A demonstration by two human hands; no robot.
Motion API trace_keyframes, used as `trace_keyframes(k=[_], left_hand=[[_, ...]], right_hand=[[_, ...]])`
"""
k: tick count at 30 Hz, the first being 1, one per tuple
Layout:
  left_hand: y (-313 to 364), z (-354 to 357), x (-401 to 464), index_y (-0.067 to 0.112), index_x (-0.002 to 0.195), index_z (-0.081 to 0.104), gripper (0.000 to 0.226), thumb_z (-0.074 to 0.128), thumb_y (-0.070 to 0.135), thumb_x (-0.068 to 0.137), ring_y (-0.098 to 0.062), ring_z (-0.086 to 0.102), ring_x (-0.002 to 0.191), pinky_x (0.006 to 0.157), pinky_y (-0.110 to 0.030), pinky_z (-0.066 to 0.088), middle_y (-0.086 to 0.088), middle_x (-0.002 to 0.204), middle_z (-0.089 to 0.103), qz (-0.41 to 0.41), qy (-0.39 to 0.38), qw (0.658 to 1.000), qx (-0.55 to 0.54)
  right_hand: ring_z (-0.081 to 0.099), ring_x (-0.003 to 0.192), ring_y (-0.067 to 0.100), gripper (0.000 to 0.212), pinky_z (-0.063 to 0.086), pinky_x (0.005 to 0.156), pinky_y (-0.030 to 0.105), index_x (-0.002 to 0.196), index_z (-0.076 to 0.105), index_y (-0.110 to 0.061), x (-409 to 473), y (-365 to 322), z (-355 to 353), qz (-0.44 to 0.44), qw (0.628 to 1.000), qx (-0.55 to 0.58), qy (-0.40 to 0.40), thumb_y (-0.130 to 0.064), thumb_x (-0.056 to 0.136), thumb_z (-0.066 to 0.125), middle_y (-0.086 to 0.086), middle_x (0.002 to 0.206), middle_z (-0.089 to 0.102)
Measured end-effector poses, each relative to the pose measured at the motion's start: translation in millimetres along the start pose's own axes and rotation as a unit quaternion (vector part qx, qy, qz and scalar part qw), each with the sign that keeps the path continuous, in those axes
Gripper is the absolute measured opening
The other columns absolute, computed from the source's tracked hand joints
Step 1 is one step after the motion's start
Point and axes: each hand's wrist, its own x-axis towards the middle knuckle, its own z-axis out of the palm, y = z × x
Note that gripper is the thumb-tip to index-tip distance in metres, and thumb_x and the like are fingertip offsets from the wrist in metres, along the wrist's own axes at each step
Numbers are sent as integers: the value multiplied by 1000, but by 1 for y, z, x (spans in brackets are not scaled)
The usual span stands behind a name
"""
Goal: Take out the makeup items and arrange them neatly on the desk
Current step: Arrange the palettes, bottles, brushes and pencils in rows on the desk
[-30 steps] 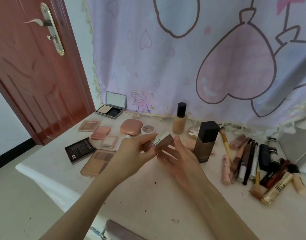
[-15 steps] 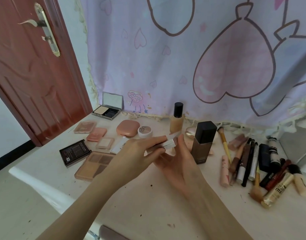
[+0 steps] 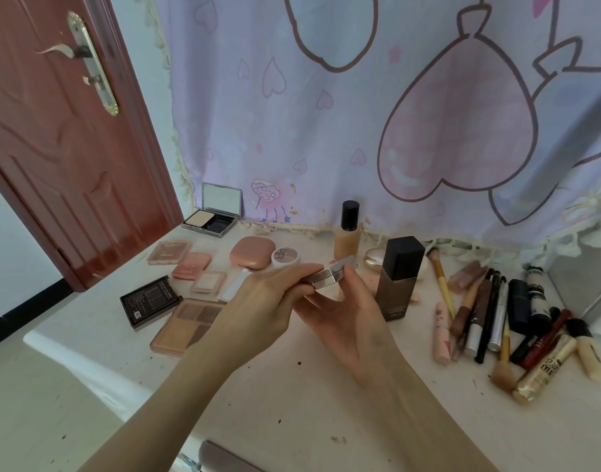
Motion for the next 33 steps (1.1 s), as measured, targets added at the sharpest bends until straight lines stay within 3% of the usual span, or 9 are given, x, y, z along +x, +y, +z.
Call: trace_keyframes(k=[4,7,9,12,15,19,22,27,33], left_hand=[[-2,2,1,11,112,65,29,50,10,87,12,50,79,70,2,35,5,88,69,-5,2,1000,-7],[-3,-1,3,14,113,66,30,51,13,86,0,57,85,73,-12,43,3,93,71,-12,-14,999,-30],[-5,-6,7,20,111,68,29,55,15,85,-1,57,86,74,-8,42,10,92,71,-38,-18,997,-58],[-9,-12,14,27,112,67,29,59,10,89,3,56,86,73,-7,39,24,83,65,-79,-24,994,-76],[-14,-17,23,15,112,67,27,58,4,88,-8,59,91,80,-13,43,8,91,67,-80,-2,993,-90],[-20,-23,35,9,112,66,26,54,3,90,-3,56,92,85,-15,44,14,94,59,-75,3,993,-93],[-23,-25,45,10,110,67,25,52,2,91,-2,55,84,79,-5,37,6,93,60,-56,3,997,-55],[-28,-25,53,6,109,67,25,51,1,92,-8,55,87,81,-4,35,1,94,60,-38,-24,998,-32],[-25,-23,58,9,107,68,25,49,2,93,-11,55,88,80,-6,36,-1,95,61,-43,-53,997,-23]], right_hand=[[64,100,30,31,49,88,39,87,74,-8,-1,2,0,-1,1000,3,-7,-34,84,58,21,104,66],[59,111,32,33,47,93,39,92,73,-8,-1,3,1,1,1000,-1,-12,-35,88,54,23,114,63],[54,119,33,32,45,97,41,101,70,-9,-1,2,1,1,1000,-3,-10,-34,89,53,24,123,58],[60,107,30,35,48,92,41,107,69,-9,-2,1,1,21,1000,-1,-15,-32,83,57,18,114,63],[60,101,32,40,48,92,42,106,70,-6,-3,2,-1,47,999,-5,-14,-31,79,56,17,110,65],[66,97,32,37,49,92,44,103,72,-5,-4,4,0,72,997,-33,-23,-25,80,51,19,112,66],[64,103,32,34,50,92,44,106,71,-9,-3,5,2,76,996,-42,-38,-21,79,55,18,117,65],[69,89,23,30,57,65,30,111,66,-17,3,7,-1,14,987,-160,9,-6,91,47,11,108,70],[71,80,18,21,56,59,30,105,62,-16,6,9,-5,-29,968,-238,71,-27,96,45,5,90,74]])
